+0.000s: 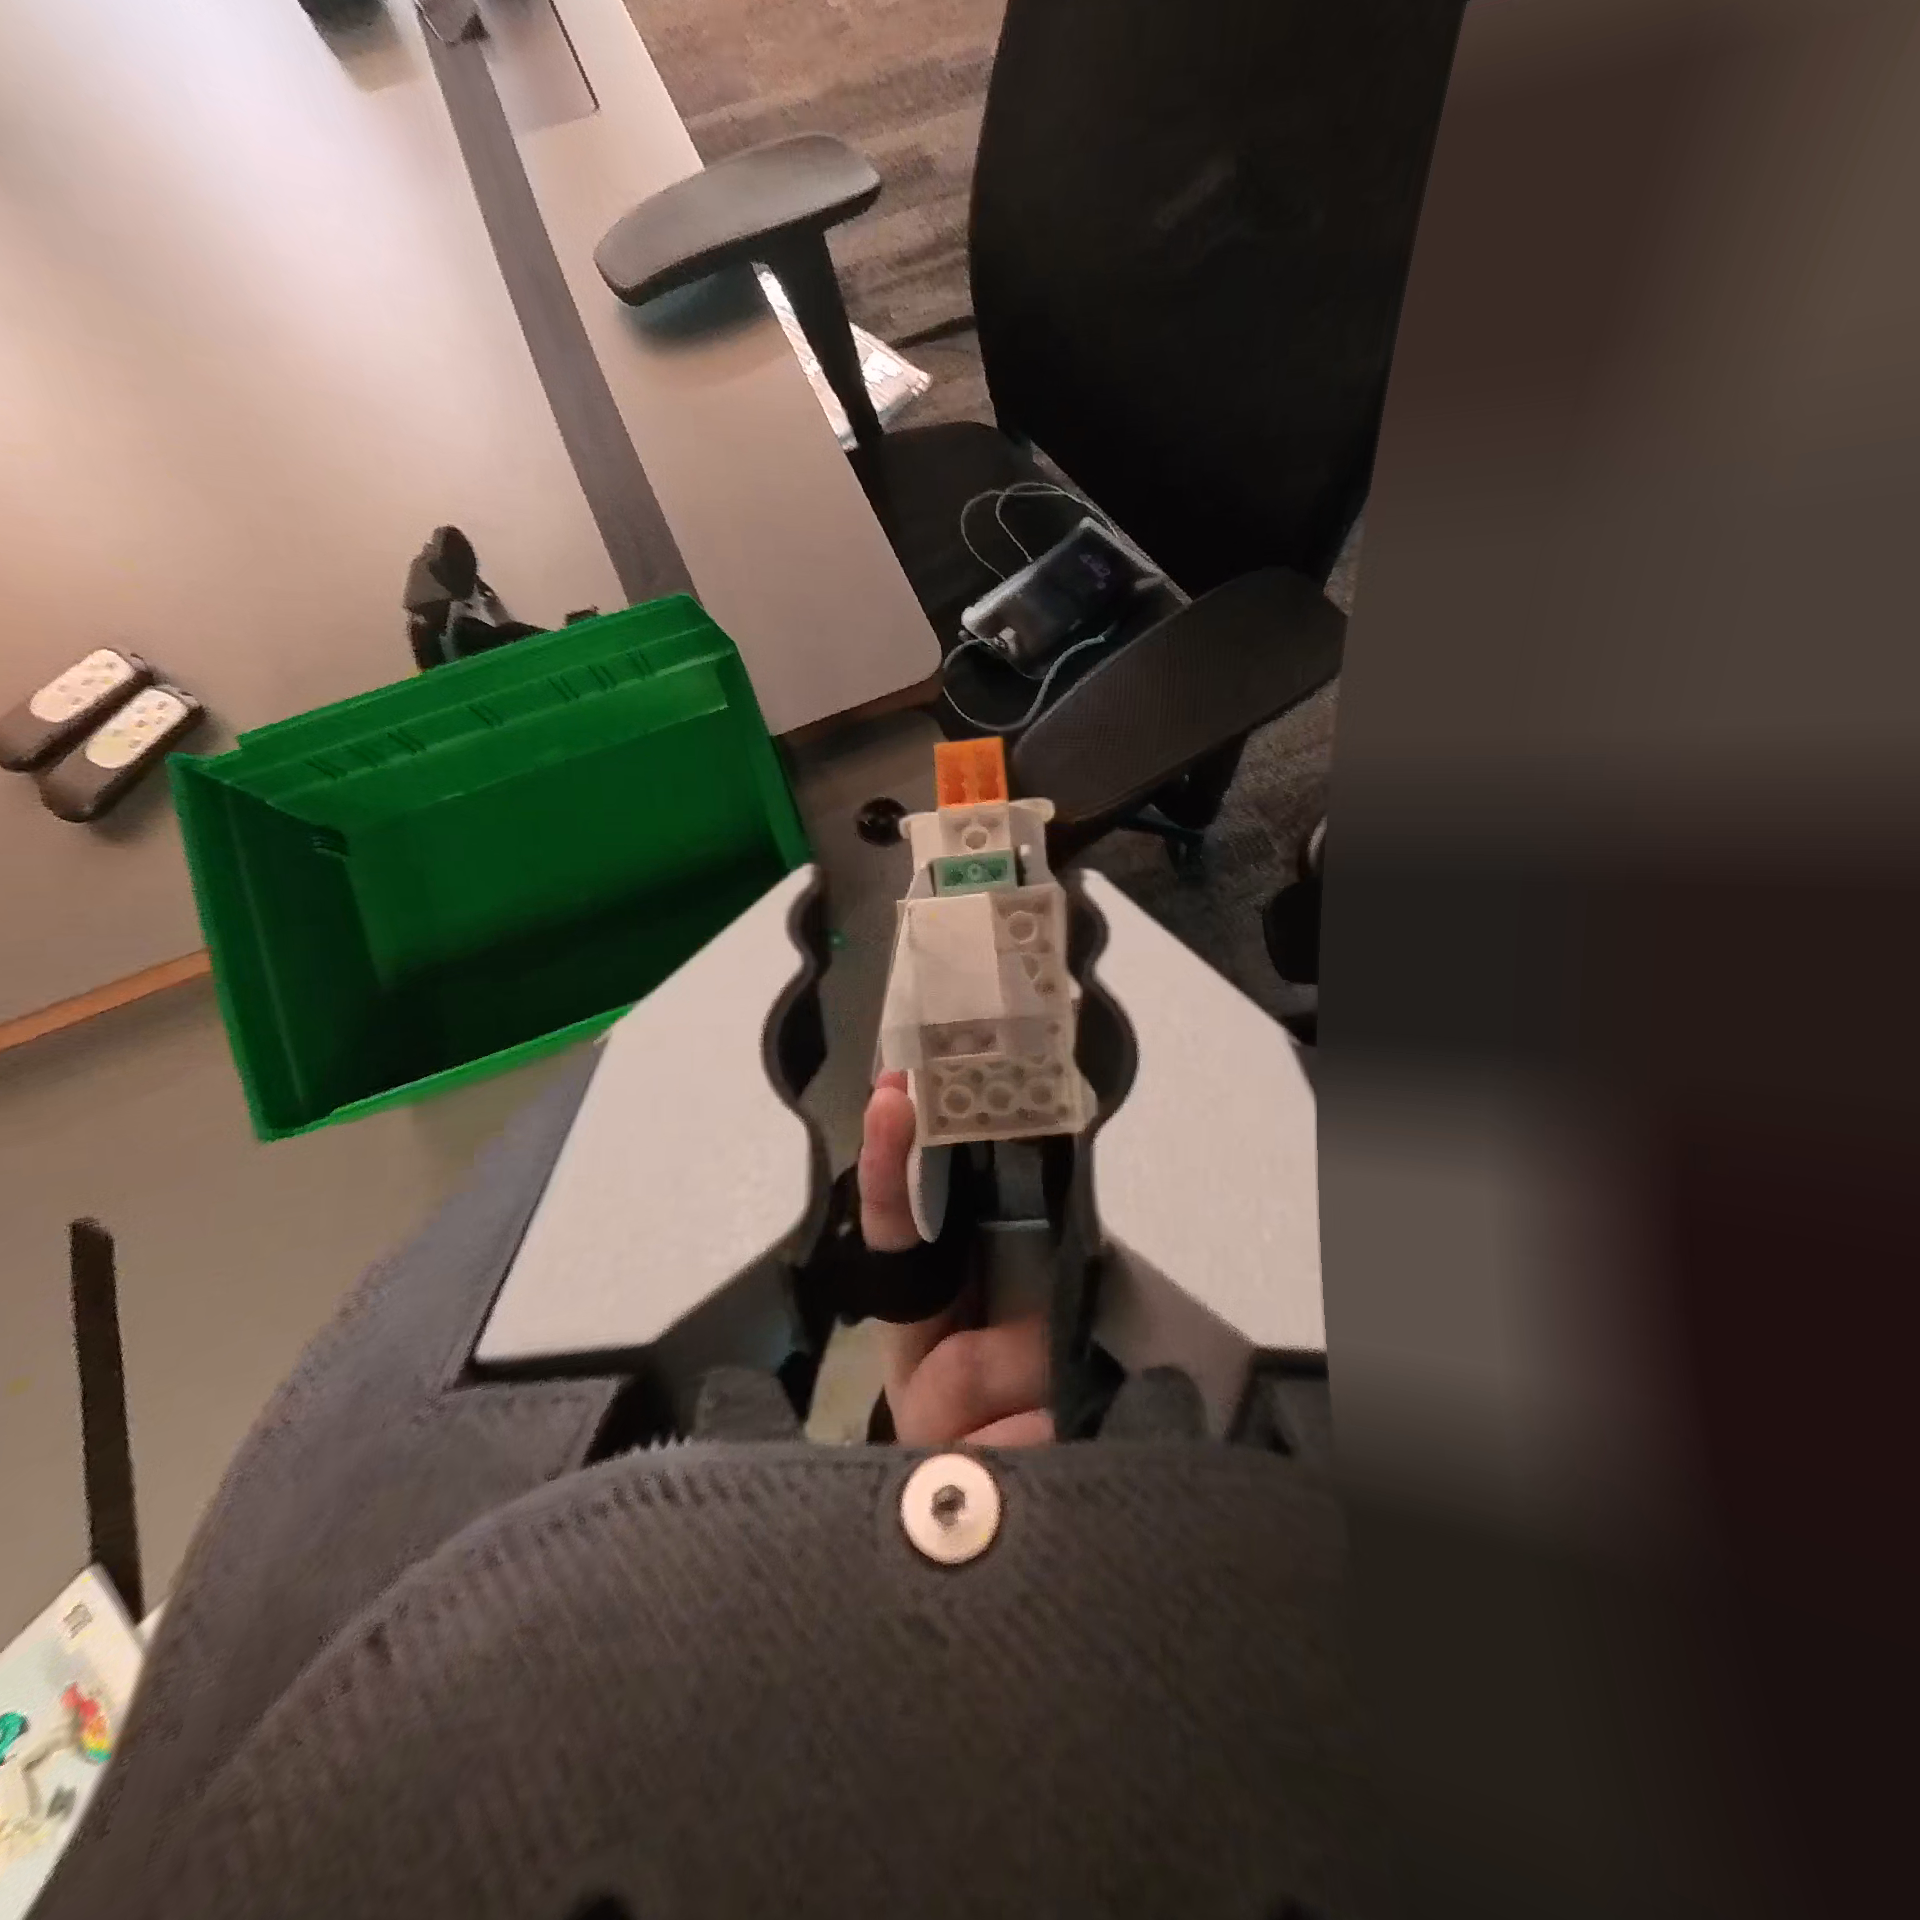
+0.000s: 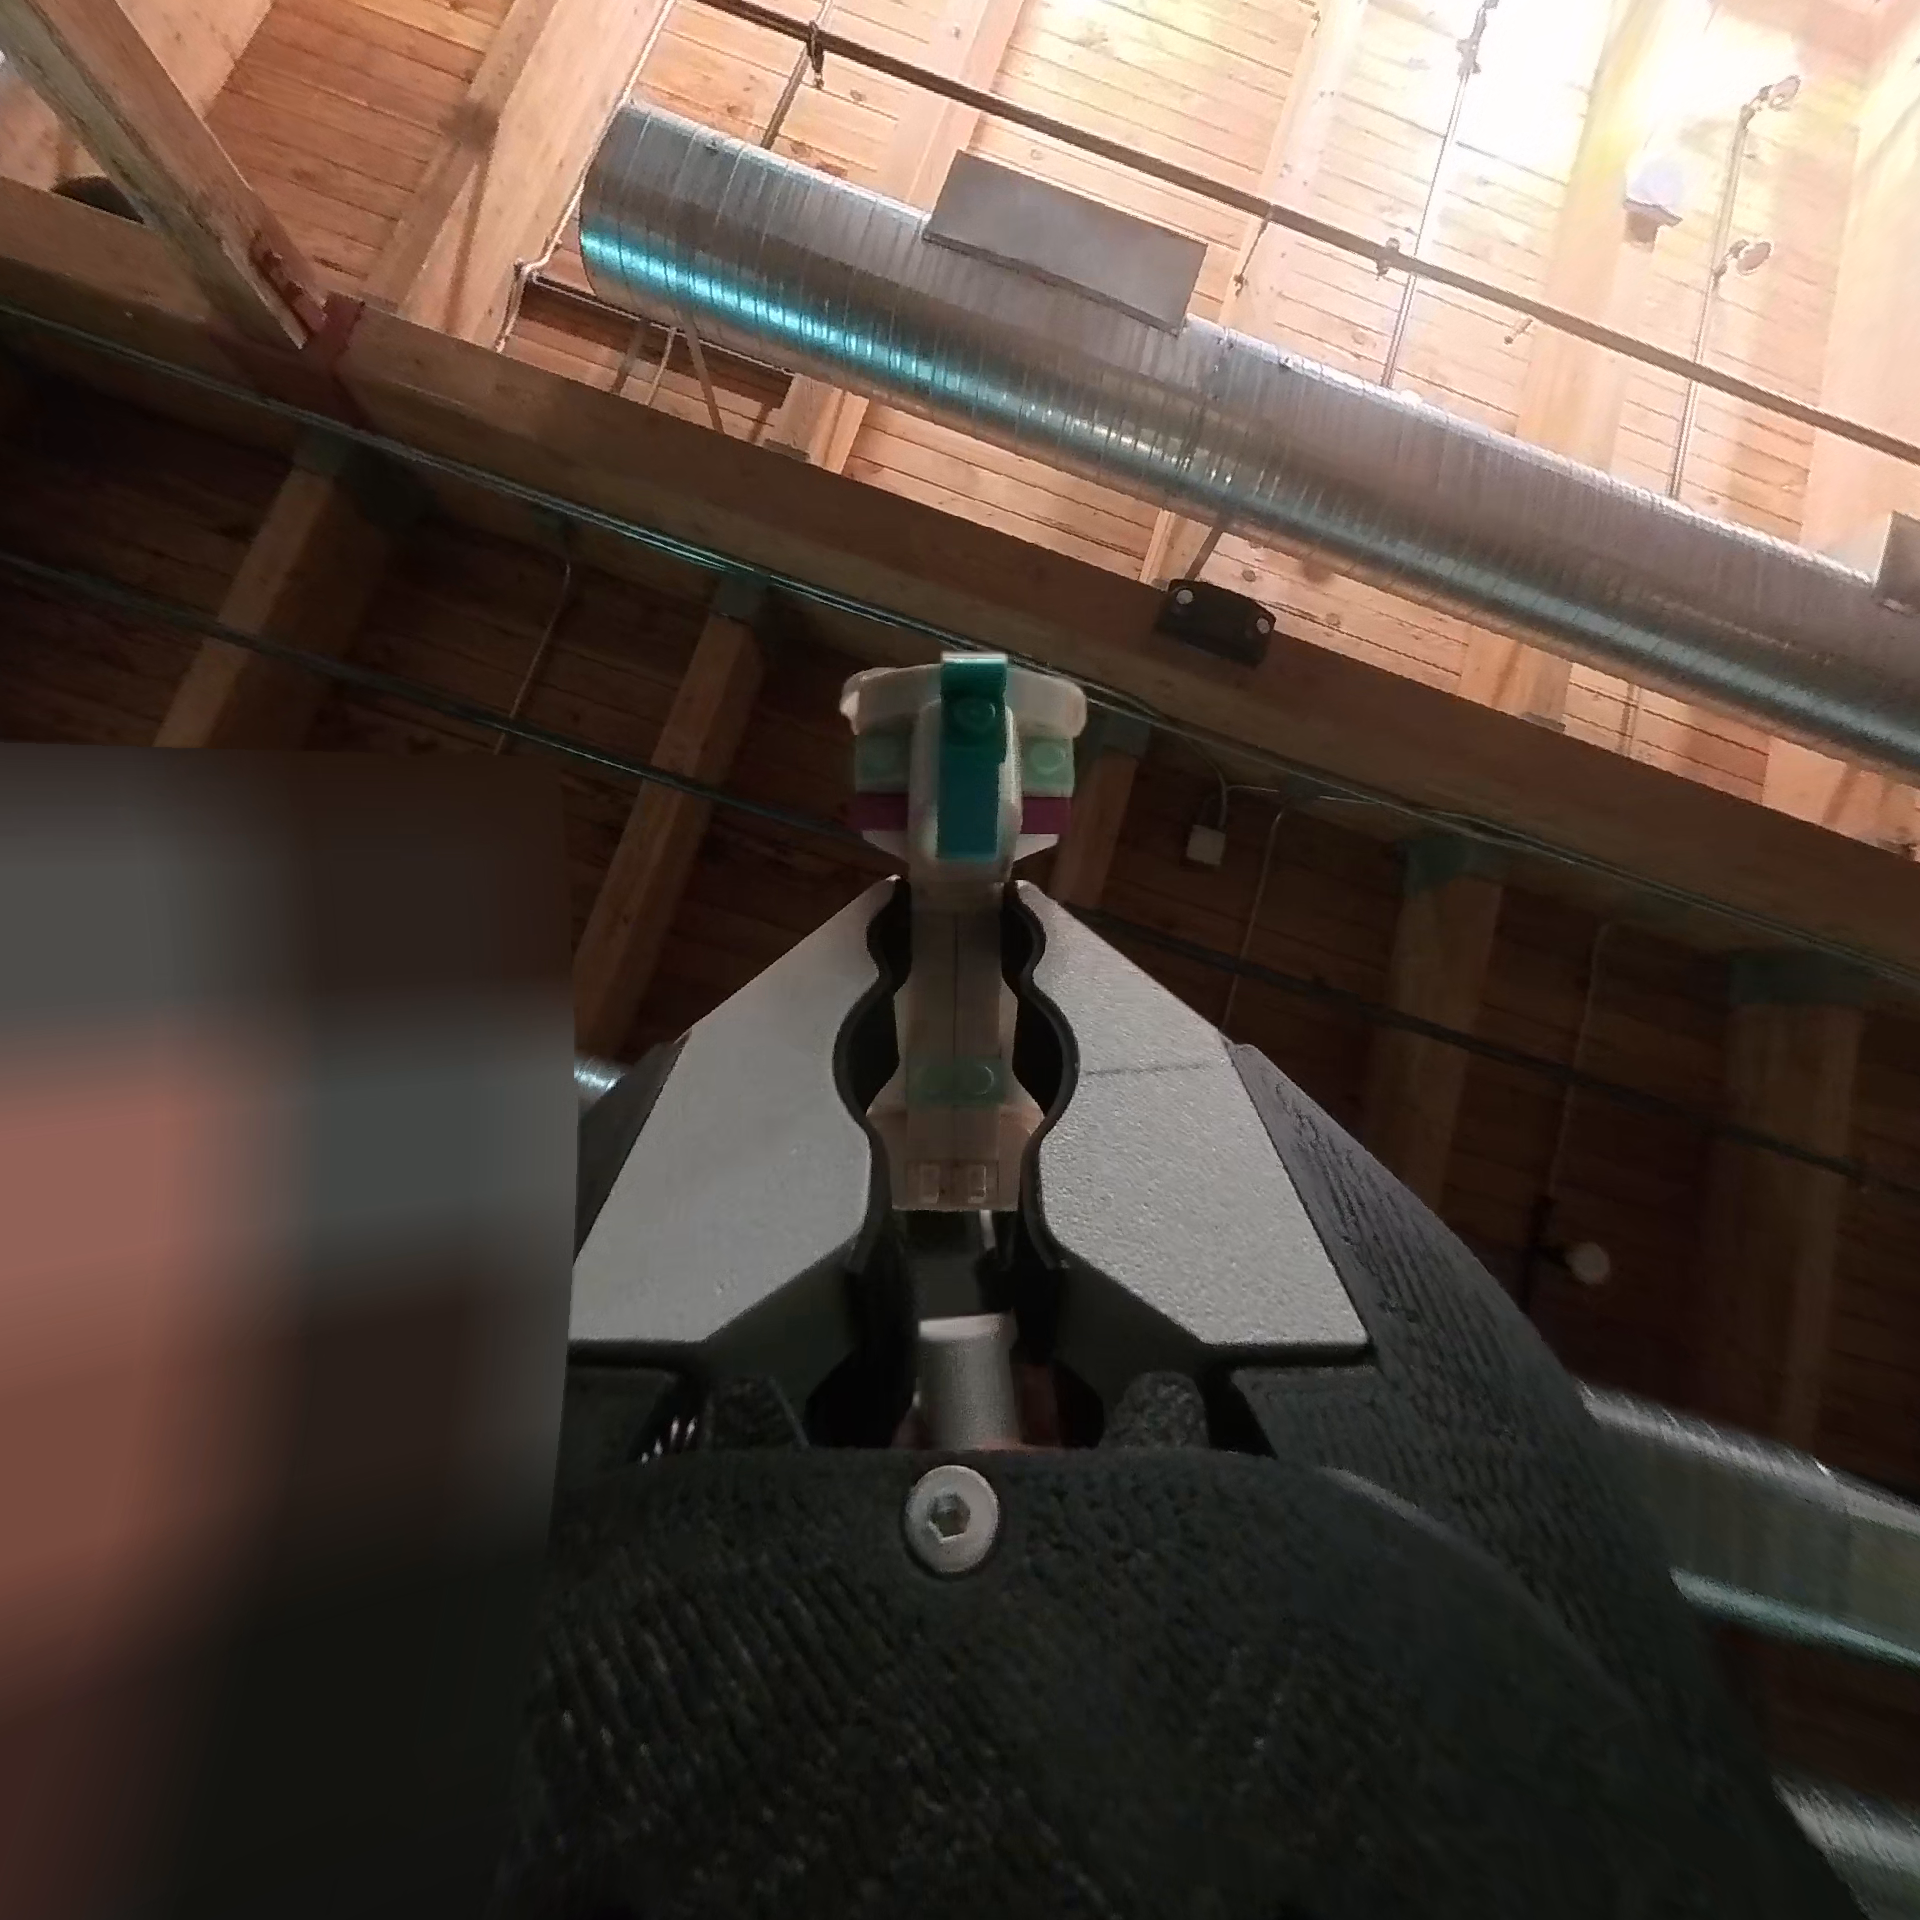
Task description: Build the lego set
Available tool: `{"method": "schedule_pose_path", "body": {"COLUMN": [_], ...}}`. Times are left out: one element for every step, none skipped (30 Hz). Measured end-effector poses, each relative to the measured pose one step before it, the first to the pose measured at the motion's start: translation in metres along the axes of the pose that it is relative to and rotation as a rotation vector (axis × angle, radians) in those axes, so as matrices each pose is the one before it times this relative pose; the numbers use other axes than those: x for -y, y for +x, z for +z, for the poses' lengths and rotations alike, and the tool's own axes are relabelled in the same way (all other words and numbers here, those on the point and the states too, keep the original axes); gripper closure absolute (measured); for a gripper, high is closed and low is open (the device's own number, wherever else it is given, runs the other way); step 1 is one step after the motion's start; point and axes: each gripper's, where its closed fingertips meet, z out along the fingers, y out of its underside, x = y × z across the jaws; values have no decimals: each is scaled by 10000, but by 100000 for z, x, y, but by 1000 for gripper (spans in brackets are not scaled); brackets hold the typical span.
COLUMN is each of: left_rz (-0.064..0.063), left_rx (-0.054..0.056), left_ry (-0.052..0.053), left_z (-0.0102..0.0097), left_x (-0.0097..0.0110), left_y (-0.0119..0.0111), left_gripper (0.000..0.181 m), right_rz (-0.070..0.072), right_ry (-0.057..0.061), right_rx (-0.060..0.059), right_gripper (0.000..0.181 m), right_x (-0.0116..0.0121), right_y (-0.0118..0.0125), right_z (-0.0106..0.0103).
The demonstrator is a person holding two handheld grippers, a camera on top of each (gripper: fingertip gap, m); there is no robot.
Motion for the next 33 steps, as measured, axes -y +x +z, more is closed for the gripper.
{"method": "schedule_pose_path", "body": {"left_rz": [72, 134, 195, 215, 213, 184, 162, 125, 81, 35, 41, 42, 86, 133, 218, 377, 476, 586, 542, 373, 237, 83, 20, 17, 0, 34, 58, 54, 30, 23, 34, 44, 47], "left_rx": [293, 416, 491, 556, 497, 367, 221, 92, 46, 84, 29, -35, -1, 57, 15, -18, 81, 29, 36, 54, -160, -215, -162, -175, -95, -32, 26, 24, -4, -8, -16, -7, -3], "left_ry": [230, 262, 272, 278, 248, 180, 84, -24, -50, -11, 40, 159, 155, 133, 123, 167, 161, 112, -4, -155, -221, -204, -126, -61, -40, -30, -42, -71, -40, 6, -5, -9, -8], "left_z": [-224, -284, -311, -353, -362, -351, -307, -214, -118, -43, 12, 1, 1, -19, -57, -111, -200, -231, -200, -102, 9, 82, 110, 122, 134, 125, 110, 104, 94, 66, 54, 44, 49], "left_x": [107, 36, -49, -134, -233, -335, -444, -504, -461, -315, -171, 60, 69, 93, 87, 173, 185, 139, 2, -186, -277, -251, -161, -86, -43, -34, -33, -57, -19, 70, 58, 74, 72], "left_y": [-269, -390, -461, -497, -372, -155, 47, 177, 177, 41, 52, 95, 44, -29, 104, 251, 187, 285, 267, 140, 375, 385, 255, 260, 124, 53, -20, -25, 15, 17, 28, 21, 5], "left_gripper": [133, 131, 130, 130, 129, 129, 129, 129, 128, 126, 127, 128, 130, 130, 132, 134, 136, 138, 139, 138, 136, 133, 133, 131, 131, 130, 130, 129, 129, 129, 129, 129, 129], "right_rz": [77, 80, 74, 64, 54, 44, 22, 4, 6, 8, 7, 10, -6, -24, -6, -10, -42, -39, -28, -36, -28, -4, 14, 17, 14, 19, 24, 19, -4, -14, -11, -20, -11], "right_ry": [22, 25, 23, 20, 20, 16, 3, -7, -11, -15, -1, -7, -36, -7, -9, -24, -5, -9, -22, -14, -14, -20, -12, -11, -24, -23, -12, -10, 4, -1, -9, -13, -6], "right_rx": [-67, -87, -91, -81, -65, -47, -33, -1, 13, 3, -14, -12, -7, -15, 7, 7, 10, 20, 22, 17, 7, 7, -5, -22, -27, -22, -21, -9, -6, 16, 29, 17, 20], "right_gripper": [167, 167, 167, 166, 166, 166, 166, 166, 166, 166, 167, 167, 166, 166, 166, 166, 166, 166, 166, 166, 166, 166, 166, 166, 166, 166, 166, 166, 166, 166, 166, 166, 166], "right_x": [56, 64, 80, 70, 67, 52, 7, -8, -52, -68, -52, -60, -108, -52, -29, -26, 39, 42, 23, 28, 2, -41, -43, -65, -88, -92, -55, -31, 15, 35, 4, -4, -13], "right_y": [194, 239, 269, 247, 217, 176, 130, 53, 17, 15, 26, 31, 14, 4, -12, -20, -28, -52, -39, -46, -19, -13, 11, 33, 51, 53, 43, 23, 17, -25, -48, -35, -57], "right_z": [-22, -14, -23, -5, -23, -10, -9, -9, -8, -23, -33, -34, -23, -8, -8, 29, 32, 49, 70, 39, 32, 14, -2, -23, -21, -23, -11, -5, 12, 15, 32, 26, 13]}}
